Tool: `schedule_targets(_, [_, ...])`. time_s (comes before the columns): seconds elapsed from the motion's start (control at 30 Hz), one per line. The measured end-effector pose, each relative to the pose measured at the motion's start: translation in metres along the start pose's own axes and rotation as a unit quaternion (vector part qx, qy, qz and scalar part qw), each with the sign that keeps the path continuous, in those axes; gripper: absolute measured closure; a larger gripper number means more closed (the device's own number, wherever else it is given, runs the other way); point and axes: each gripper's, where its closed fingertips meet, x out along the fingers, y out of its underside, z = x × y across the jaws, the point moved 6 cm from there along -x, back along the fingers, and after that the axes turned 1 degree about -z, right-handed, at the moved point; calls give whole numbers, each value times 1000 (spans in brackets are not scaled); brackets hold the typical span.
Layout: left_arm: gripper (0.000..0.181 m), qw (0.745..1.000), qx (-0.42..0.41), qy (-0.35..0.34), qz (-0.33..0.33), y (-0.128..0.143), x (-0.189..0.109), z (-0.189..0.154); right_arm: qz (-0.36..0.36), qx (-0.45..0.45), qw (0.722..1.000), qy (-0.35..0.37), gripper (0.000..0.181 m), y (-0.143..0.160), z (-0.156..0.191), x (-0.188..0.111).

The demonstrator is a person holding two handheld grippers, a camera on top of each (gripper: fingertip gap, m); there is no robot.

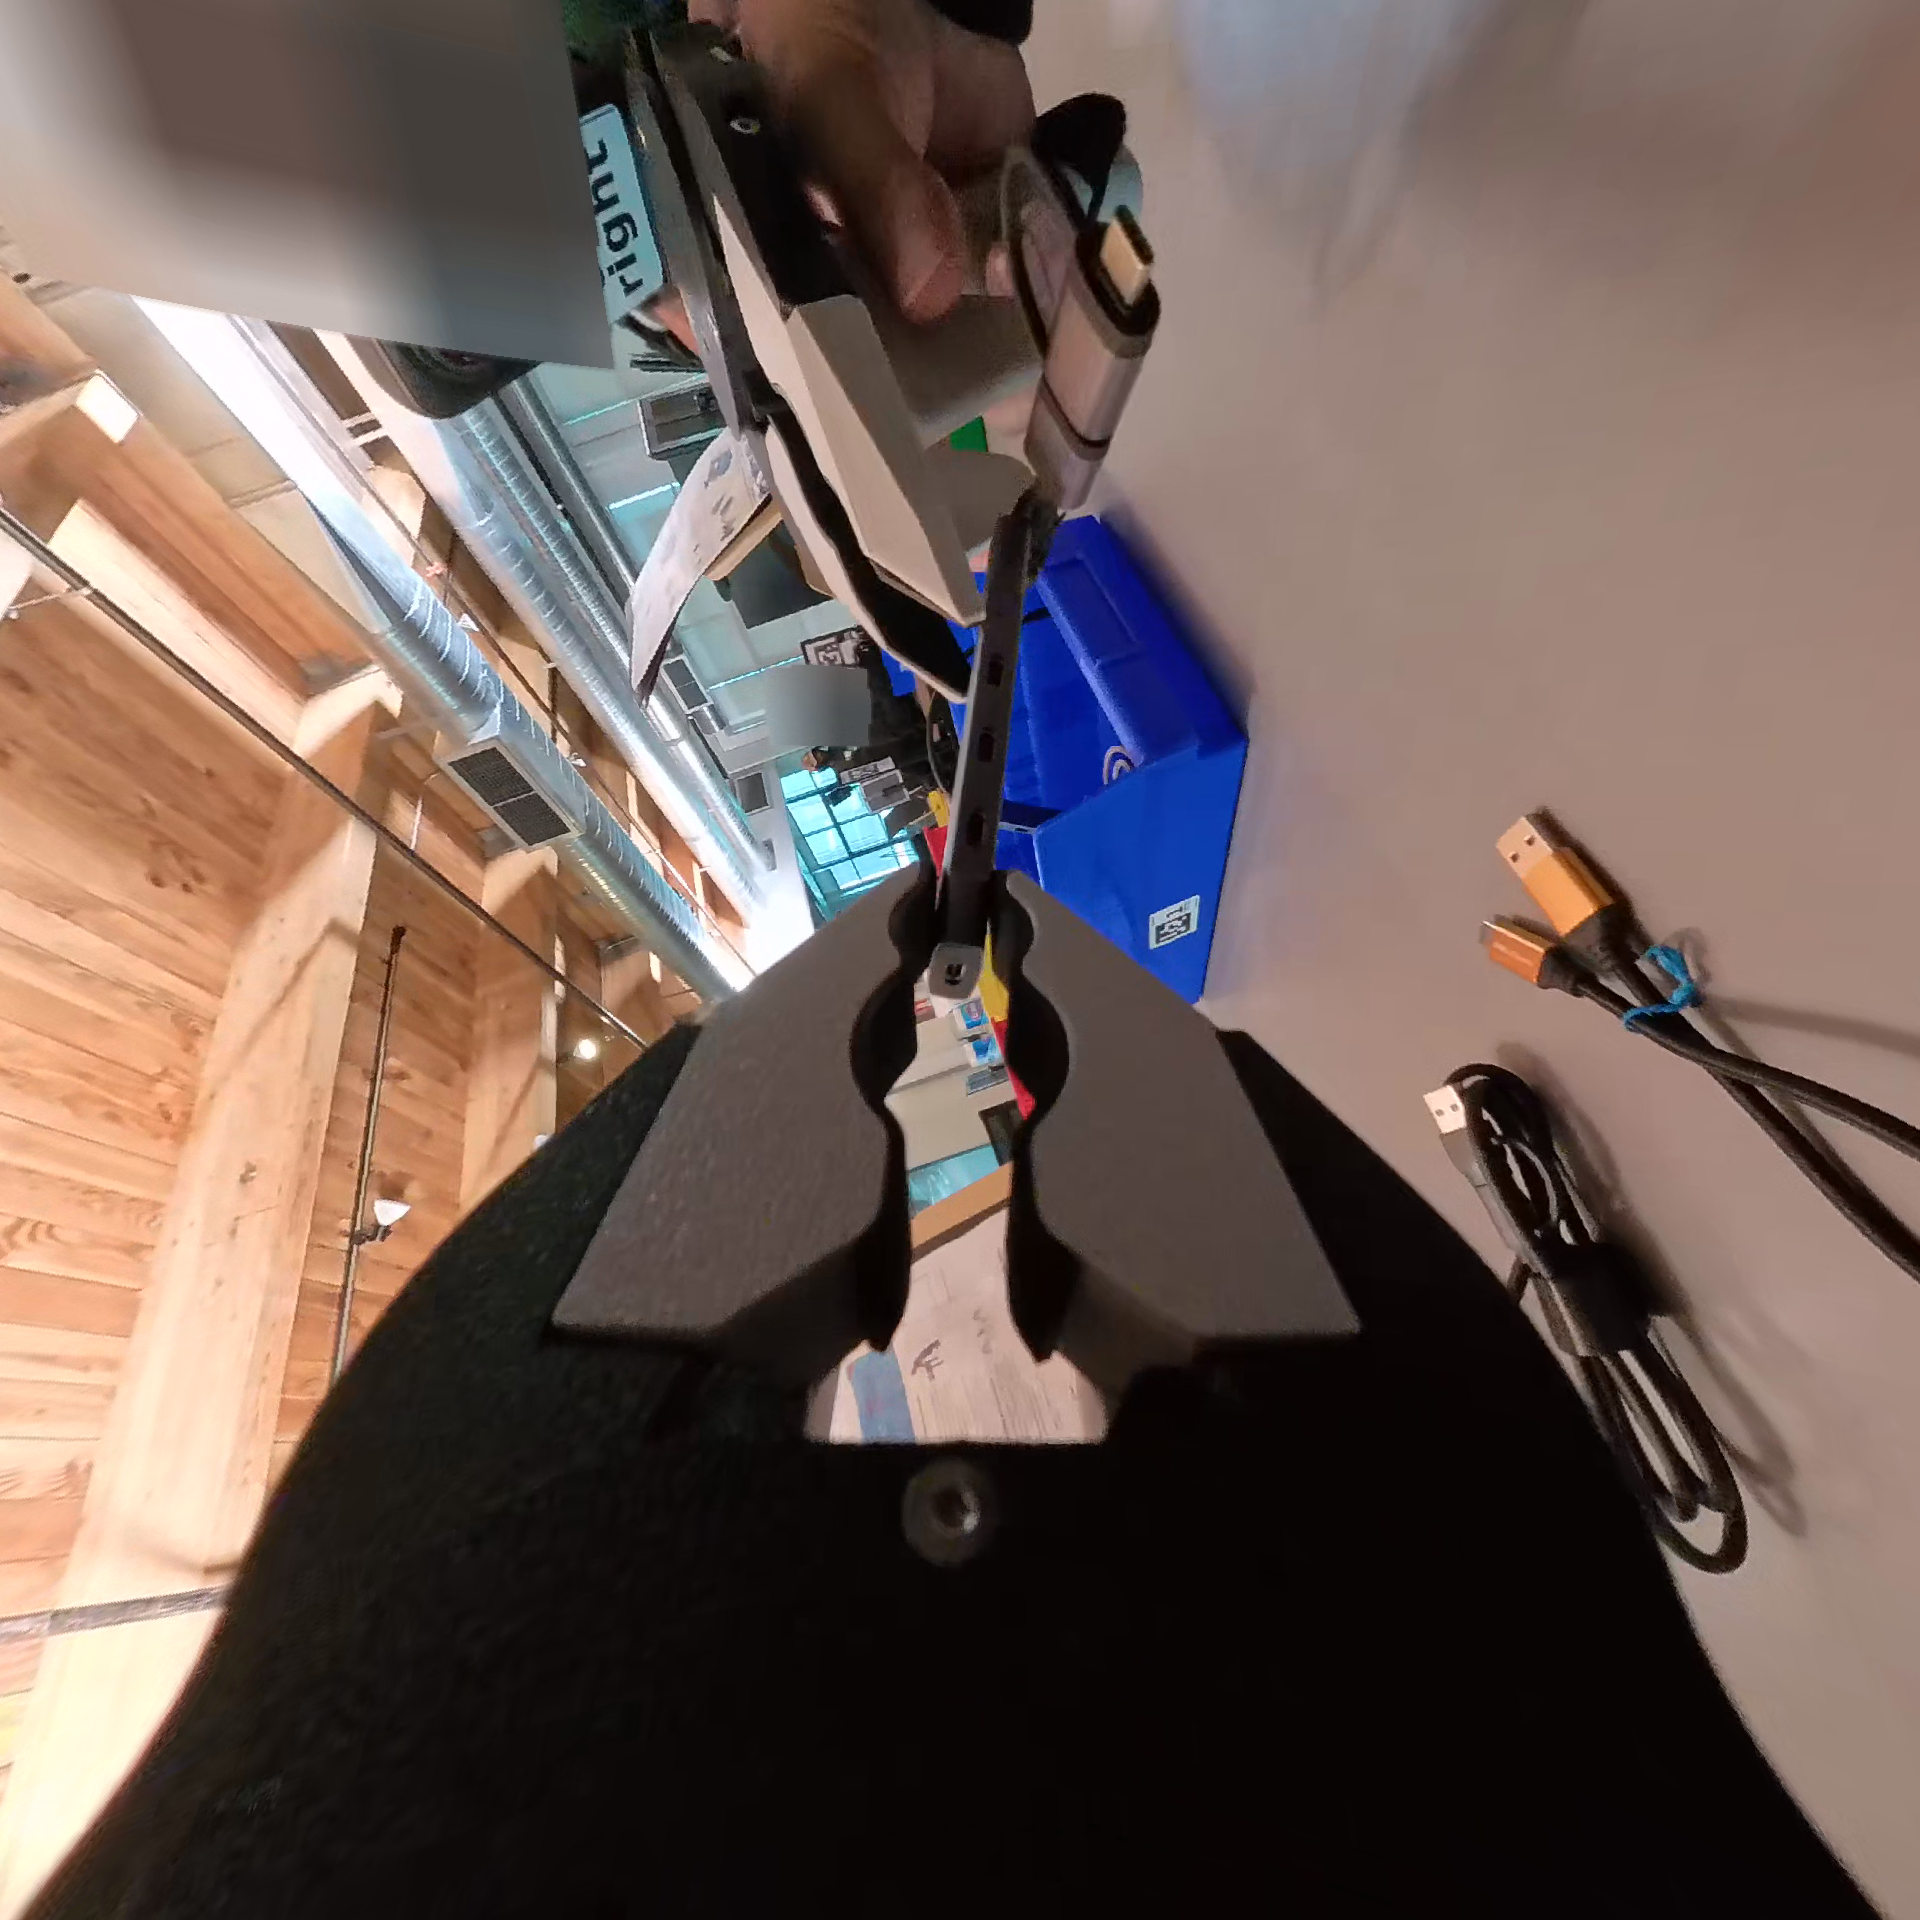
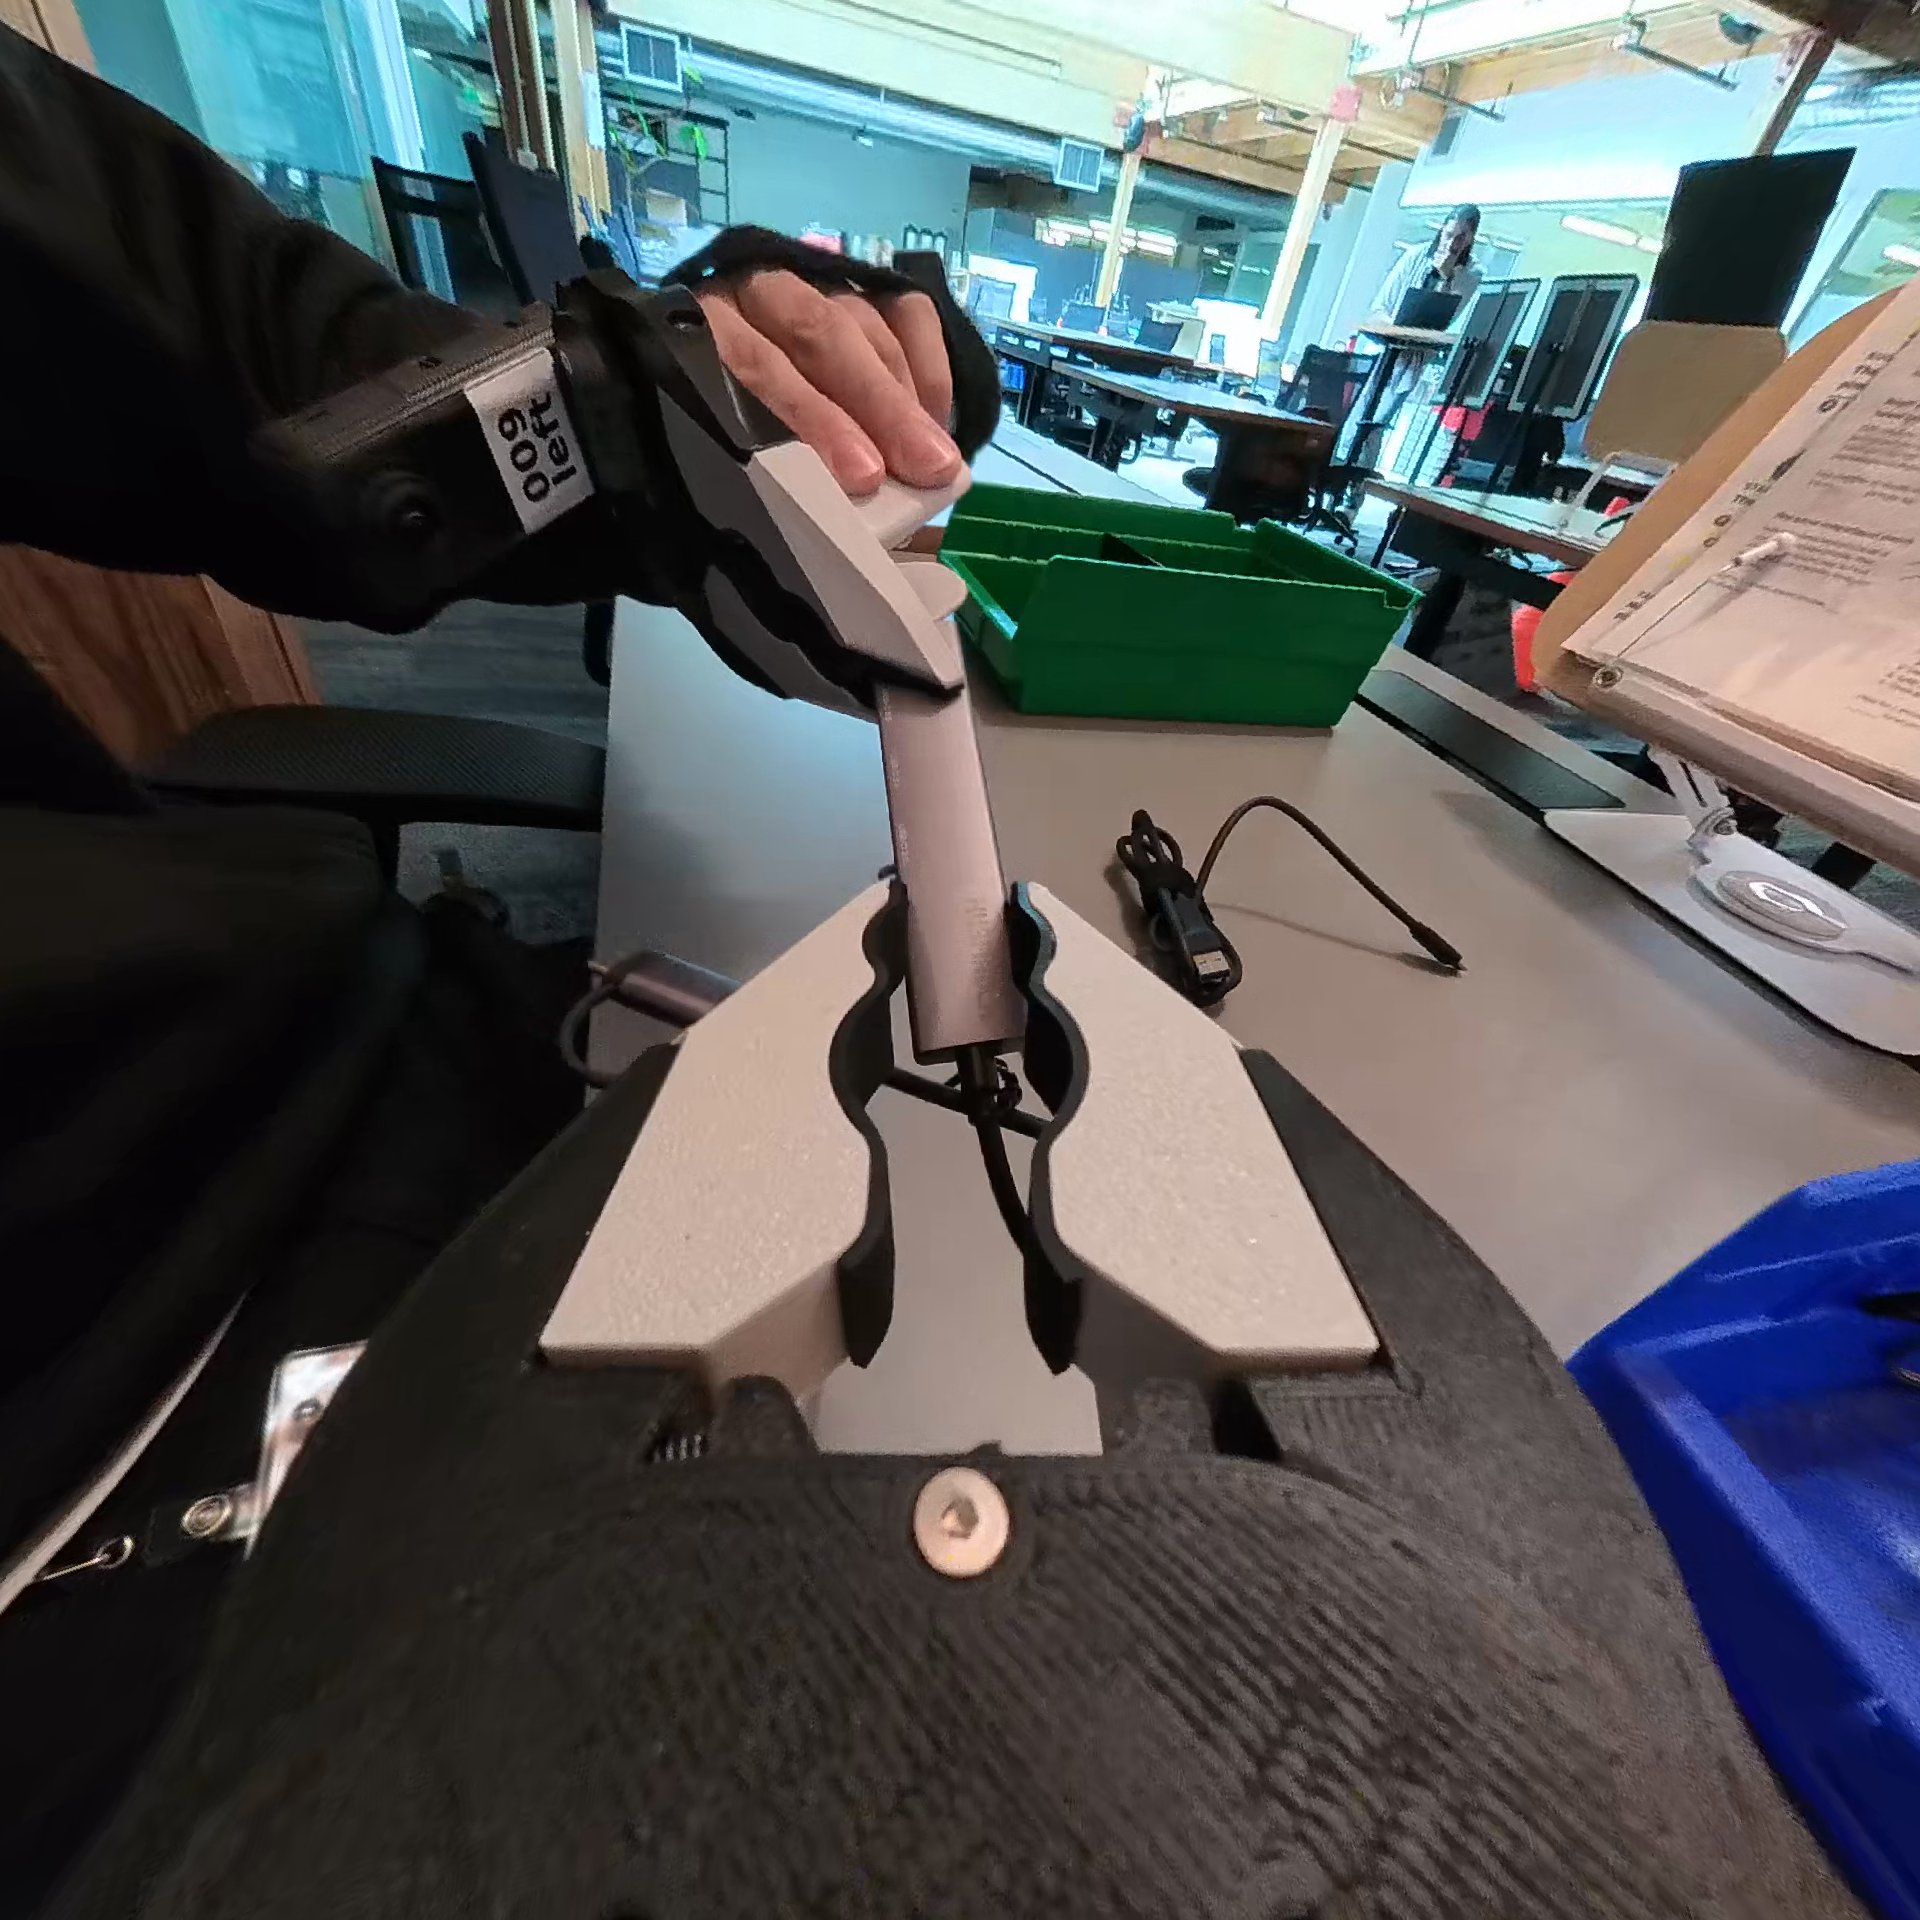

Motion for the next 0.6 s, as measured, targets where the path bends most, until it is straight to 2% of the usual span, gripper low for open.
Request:
schedule_targets(0.2, [175, 1000, 7, 0, 3, 2, -1, -4, 13, -59, 998, 34, 158, -2, 0, 1])
schedule_targets(0.27, [175, 1000, 10, -2, -1, 1, -2, -4, 22, -64, 997, 27, 160, -2, 3, 1])
schedule_targets(0.37, [175, 1000, 17, -5, -1, 1, -1, -4, 57, -68, 996, 4, 141, 6, 9, 1])
schedule_targets(0.6, [174, 1000, 18, -25, 4, 1, -3, -3, 17, -54, 998, 19, 142, 4, 4, 2])
